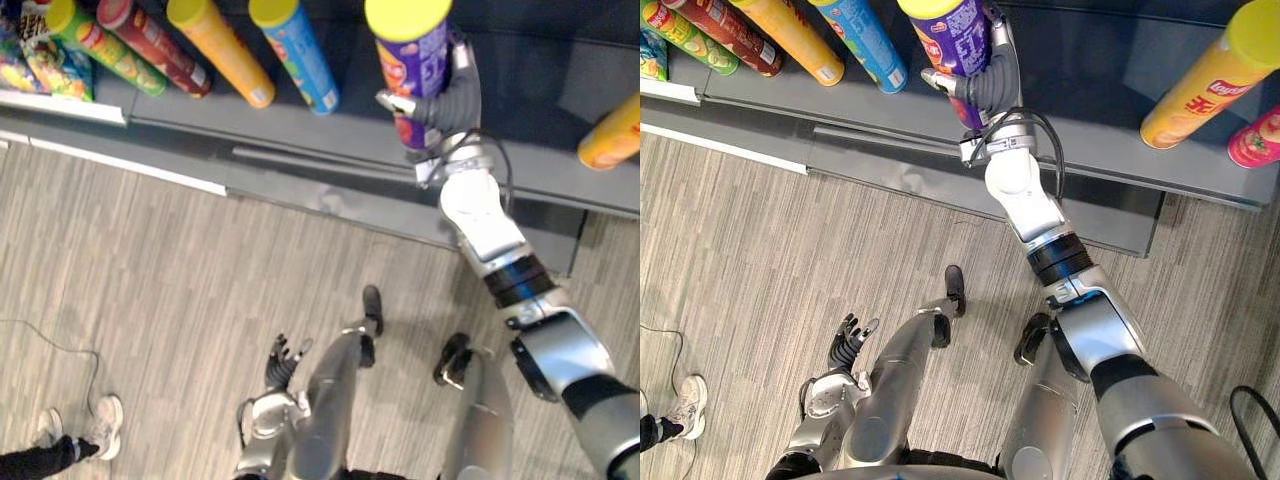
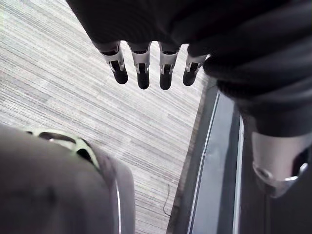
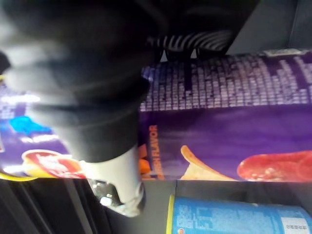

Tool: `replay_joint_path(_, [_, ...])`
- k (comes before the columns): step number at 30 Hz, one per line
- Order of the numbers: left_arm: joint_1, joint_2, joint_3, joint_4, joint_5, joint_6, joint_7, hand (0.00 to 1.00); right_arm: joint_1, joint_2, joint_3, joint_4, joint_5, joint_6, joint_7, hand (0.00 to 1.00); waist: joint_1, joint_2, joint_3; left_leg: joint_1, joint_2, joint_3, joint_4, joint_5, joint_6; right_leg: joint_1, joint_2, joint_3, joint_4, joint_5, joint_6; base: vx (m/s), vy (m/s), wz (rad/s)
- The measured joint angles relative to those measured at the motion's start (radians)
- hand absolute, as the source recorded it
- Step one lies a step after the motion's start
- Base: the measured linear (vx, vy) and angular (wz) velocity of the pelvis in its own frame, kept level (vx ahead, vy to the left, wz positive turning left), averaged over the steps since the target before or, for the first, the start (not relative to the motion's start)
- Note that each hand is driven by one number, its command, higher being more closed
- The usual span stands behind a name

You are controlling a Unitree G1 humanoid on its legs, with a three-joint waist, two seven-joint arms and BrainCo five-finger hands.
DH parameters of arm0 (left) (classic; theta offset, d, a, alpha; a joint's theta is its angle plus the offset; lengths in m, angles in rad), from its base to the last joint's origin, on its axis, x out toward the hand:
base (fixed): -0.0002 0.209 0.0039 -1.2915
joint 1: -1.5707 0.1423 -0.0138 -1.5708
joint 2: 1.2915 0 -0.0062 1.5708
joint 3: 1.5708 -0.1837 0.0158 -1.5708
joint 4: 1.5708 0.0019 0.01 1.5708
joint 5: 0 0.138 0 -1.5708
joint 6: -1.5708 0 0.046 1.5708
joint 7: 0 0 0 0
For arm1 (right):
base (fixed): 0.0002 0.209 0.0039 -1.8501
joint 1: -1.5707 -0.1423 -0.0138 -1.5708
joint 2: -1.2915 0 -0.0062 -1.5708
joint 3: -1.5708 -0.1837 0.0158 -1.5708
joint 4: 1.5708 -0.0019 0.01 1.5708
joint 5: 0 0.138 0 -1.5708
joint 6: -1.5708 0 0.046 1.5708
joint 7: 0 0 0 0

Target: Put the gum and the chips on the shelf.

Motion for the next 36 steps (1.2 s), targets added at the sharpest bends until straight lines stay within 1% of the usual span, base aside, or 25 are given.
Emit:
replay_joint_path(2, [0.000, 0.000, 0.000, 0.000, 0.000, 0.000, 0.003, 0.00, -0.013, -0.002, 0.008, 0.019, 0.000, 0.012, -0.018, 1.00, 0.001, 0.000, 0.000, -0.003, 0.000, -0.004, 0.001, 0.000, -0.001, 0.001, -0.002, -0.006, 0.001, -0.001, -0.002, 0.01, -0.085, 0.07])
replay_joint_path(5, [0.000, -0.002, 0.000, -0.003, -0.002, -0.011, 0.006, 0.00, -0.033, -0.005, 0.008, 0.032, 0.000, 0.012, -0.039, 1.00, 0.001, 0.000, 0.000, -0.030, -0.001, -0.017, 0.006, 0.000, -0.001, -0.016, -0.003, -0.016, 0.006, -0.002, -0.003, 0.00, -0.077, 0.10])
replay_joint_path(10, [0.000, -0.007, 0.000, -0.012, -0.001, -0.025, 0.013, 0.00, -0.050, -0.021, 0.008, 0.077, 0.000, 0.013, -0.064, 1.00, 0.015, 0.000, 0.000, -0.054, -0.002, -0.021, 0.012, 0.006, -0.003, -0.038, -0.007, -0.021, 0.017, -0.003, -0.005, 0.01, -0.082, 0.05])
replay_joint_path(12, [0.000, -0.009, 0.000, -0.020, -0.002, -0.026, 0.013, 0.00, -0.054, -0.038, 0.008, 0.082, 0.000, 0.013, -0.067, 1.00, 0.027, 0.000, 0.000, -0.064, -0.002, -0.021, 0.012, 0.008, -0.003, -0.049, -0.007, -0.020, 0.020, -0.003, -0.006, 0.01, -0.085, 0.02])
replay_joint_path(14, [0.000, -0.010, 0.000, -0.022, -0.002, -0.033, 0.013, 0.00, -0.060, -0.047, 0.007, 0.082, 0.000, 0.013, -0.070, 1.00, 0.027, 0.000, 0.000, -0.075, -0.002, -0.021, 0.011, 0.010, -0.002, -0.062, -0.009, -0.020, 0.024, -0.004, -0.006, 0.01, -0.086, 0.05])
replay_joint_path(17, [0.000, -0.012, 0.002, -0.023, -0.007, -0.046, 0.013, 0.00, -0.061, -0.061, 0.007, 0.082, 0.000, 0.013, -0.098, 1.00, 0.029, 0.000, 0.000, -0.091, -0.003, -0.017, 0.010, 0.015, -0.002, -0.083, -0.010, -0.016, 0.030, -0.004, -0.007, 0.02, -0.094, 0.01])
replay_joint_path(21, [0.000, -0.017, 0.001, -0.021, -0.021, -0.048, 0.012, 0.00, -0.062, -0.072, 0.005, 0.084, -0.004, 0.013, -0.109, 1.00, 0.029, 0.013, 0.006, -0.092, -0.003, -0.016, 0.007, 0.018, 0.000, -0.089, -0.010, -0.015, 0.030, -0.005, -0.008, 0.03, -0.090, -0.01])
replay_joint_path(23, [0.000, -0.017, 0.000, -0.020, -0.021, -0.055, 0.011, 0.00, -0.065, -0.082, 0.005, 0.084, -0.007, 0.012, -0.109, 1.00, 0.030, 0.013, 0.006, -0.099, -0.001, -0.013, 0.006, 0.019, 0.000, -0.099, -0.009, -0.011, 0.031, -0.004, -0.008, 0.02, -0.080, -0.02])
replay_joint_path(26, [-0.002, -0.025, 0.001, -0.021, -0.022, -0.060, 0.010, 0.00, -0.077, -0.100, 0.005, 0.095, -0.007, 0.012, -0.112, 1.00, 0.035, 0.025, 0.011, -0.107, -0.001, -0.011, 0.006, 0.021, 0.000, -0.108, -0.008, -0.010, 0.032, -0.004, -0.008, 0.03, -0.100, 0.00])
replay_joint_path(30, [-0.003, -0.030, 0.000, -0.021, -0.024, -0.069, 0.012, 0.00, -0.080, -0.110, 0.004, 0.114, -0.006, 0.001, -0.144, 1.00, 0.048, 0.028, 0.012, -0.112, 0.000, -0.004, -0.008, 0.027, 0.000, -0.122, -0.007, -0.006, 0.030, -0.004, -0.008, 0.03, -0.087, -0.02])
replay_joint_path(33, [-0.003, -0.032, 0.001, -0.021, -0.029, -0.069, 0.014, 0.00, -0.083, -0.110, 0.003, 0.114, -0.004, -0.006, -0.154, 1.00, 0.051, 0.029, 0.012, -0.114, 0.000, -0.003, -0.009, 0.028, 0.000, -0.126, -0.006, -0.005, 0.030, -0.004, -0.008, 0.03, -0.081, -0.01])
replay_joint_path(35, [-0.003, -0.034, 0.001, -0.021, -0.030, -0.073, 0.013, 0.00, -0.100, -0.110, 0.002, 0.114, -0.002, -0.018, -0.172, 1.00, 0.051, 0.034, 0.012, -0.123, 0.000, 0.000, -0.009, 0.028, 0.000, -0.137, -0.006, -0.002, 0.031, -0.004, -0.008, 0.02, -0.085, -0.01])
replay_joint_path(36, [-0.004, -0.038, 0.000, -0.021, -0.030, -0.074, 0.013, 0.00, -0.107, -0.108, -0.010, 0.114, 0.005, -0.033, -0.184, 1.00, 0.052, 0.041, 0.015, -0.124, 0.000, 0.001, -0.009, 0.028, 0.000, -0.137, -0.006, -0.002, 0.031, -0.004, -0.008, 0.02, -0.087, -0.01])
